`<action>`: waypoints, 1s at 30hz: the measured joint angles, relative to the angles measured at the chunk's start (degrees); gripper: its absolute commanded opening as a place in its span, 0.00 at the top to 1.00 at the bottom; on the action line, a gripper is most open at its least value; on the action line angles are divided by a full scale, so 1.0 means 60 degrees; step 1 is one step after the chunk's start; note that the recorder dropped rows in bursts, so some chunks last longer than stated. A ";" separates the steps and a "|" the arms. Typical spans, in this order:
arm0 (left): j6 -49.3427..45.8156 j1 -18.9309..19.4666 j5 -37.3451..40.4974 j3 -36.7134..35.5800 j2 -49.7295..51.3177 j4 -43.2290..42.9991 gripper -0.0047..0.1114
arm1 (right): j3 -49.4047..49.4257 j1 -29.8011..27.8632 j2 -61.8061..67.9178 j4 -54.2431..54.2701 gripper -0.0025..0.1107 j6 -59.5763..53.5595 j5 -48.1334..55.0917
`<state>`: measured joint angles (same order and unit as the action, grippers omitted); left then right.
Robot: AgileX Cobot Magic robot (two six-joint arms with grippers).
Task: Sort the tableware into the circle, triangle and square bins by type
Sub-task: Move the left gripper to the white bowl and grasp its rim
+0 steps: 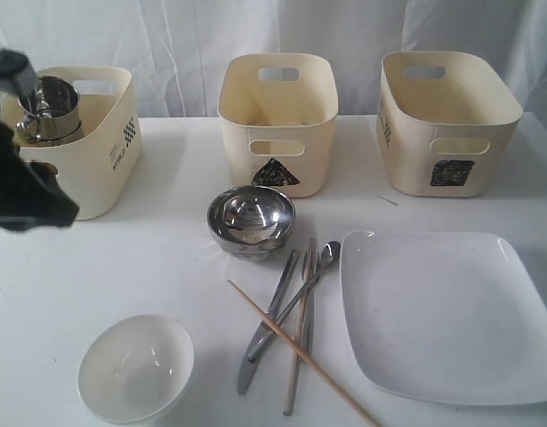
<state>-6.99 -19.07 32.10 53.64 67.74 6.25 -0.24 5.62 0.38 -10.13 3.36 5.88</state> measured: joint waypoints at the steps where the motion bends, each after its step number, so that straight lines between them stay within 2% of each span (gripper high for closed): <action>1: 0.0098 -0.0079 0.0118 -0.0293 -0.0119 0.0072 0.41 | 0.0000 0.0000 0.0000 0.0000 0.98 0.0000 0.0000; 4: 0.0256 -0.0246 0.0250 -0.1230 -0.0299 0.0591 0.41 | 0.0000 0.0000 0.0000 0.0000 0.98 0.0000 0.0000; 9: 0.0207 -0.0492 -0.0176 -0.2048 -0.0299 0.1674 0.41 | 0.0000 0.0000 0.0000 0.0000 0.98 0.0000 0.0000; 20: -0.0032 -0.0493 -0.1040 -0.2774 -0.0244 0.2023 0.41 | 0.0000 0.0000 0.0000 0.0000 0.98 0.0000 0.0000; 30: -0.0469 -0.0493 -0.1696 -0.2774 0.1068 0.2023 0.41 | 0.0000 0.0000 0.0000 0.0000 0.98 0.0000 0.0000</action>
<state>-9.80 -22.03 21.92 36.99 74.15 18.39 -0.24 5.62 0.38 -10.13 3.36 5.88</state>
